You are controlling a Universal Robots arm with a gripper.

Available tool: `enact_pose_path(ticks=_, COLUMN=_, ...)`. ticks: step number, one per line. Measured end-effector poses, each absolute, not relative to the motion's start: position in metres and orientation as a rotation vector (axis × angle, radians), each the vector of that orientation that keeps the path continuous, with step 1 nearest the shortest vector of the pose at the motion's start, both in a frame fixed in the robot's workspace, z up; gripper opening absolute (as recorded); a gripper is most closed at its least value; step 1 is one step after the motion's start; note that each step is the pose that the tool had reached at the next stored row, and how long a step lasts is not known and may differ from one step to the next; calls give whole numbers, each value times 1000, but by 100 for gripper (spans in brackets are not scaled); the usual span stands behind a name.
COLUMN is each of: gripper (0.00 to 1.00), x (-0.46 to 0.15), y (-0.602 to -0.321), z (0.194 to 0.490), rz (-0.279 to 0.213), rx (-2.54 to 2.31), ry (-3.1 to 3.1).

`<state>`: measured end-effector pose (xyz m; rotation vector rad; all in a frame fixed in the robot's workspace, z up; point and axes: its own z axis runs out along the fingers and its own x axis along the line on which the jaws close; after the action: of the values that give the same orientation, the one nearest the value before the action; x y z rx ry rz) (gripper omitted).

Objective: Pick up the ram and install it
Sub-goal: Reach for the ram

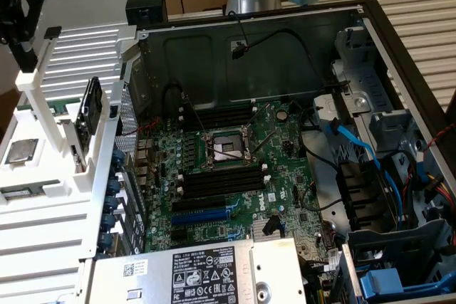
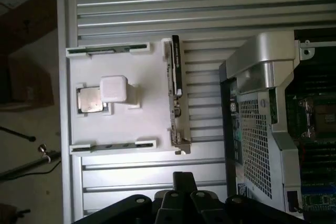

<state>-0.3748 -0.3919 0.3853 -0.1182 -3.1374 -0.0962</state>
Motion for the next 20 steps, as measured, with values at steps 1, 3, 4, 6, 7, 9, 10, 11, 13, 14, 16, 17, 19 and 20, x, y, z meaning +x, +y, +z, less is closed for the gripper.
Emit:
enact_pose_path(ticks=1, gripper=10, x=-379, y=-392, z=385, rz=-96, rx=-118, ry=-3137)
enact_pose_path(ticks=3, gripper=10, x=-388, y=-392, z=384, rz=-96, rx=-118, ry=-3137)
enact_pose_path(ticks=4, gripper=10, x=-393, y=-392, z=383, rz=-96, rx=-118, ry=-3137)
enact_pose_path(ticks=6, gripper=10, x=-402, y=-392, z=382, rz=-96, rx=-118, ry=-3137)
enact_pose_path(ticks=7, gripper=10, x=-407, y=-392, z=381, rz=-96, rx=-118, ry=-3137)
enact_pose_path(ticks=9, gripper=10, x=-416, y=-392, z=380, rz=-96, rx=-118, ry=-3137)
enact_pose_path(ticks=10, gripper=10, x=-420, y=-392, z=380, rz=-96, rx=-118, ry=-3137)
enact_pose_path(ticks=11, gripper=10, x=-429, y=-392, z=379, rz=-96, rx=-118, ry=-3137)
enact_pose_path(ticks=13, gripper=10, x=-437, y=-392, z=377, rz=-96, rx=-117, ry=-3137)
enact_pose_path(ticks=14, gripper=10, x=-439, y=-392, z=376, rz=-97, rx=-116, ry=-3138)
enact_pose_path(ticks=16, gripper=10, x=-439, y=-392, z=374, rz=-96, rx=-113, ry=-3137)
enact_pose_path(ticks=17, gripper=10, x=-439, y=-391, z=373, rz=-96, rx=-111, ry=-3136)
enact_pose_path(ticks=19, gripper=10, x=-439, y=-389, z=371, rz=-96, rx=-104, ry=-3137)
enact_pose_path(ticks=20, gripper=10, x=-439, y=-388, z=371, rz=-96, rx=-101, ry=-3137)
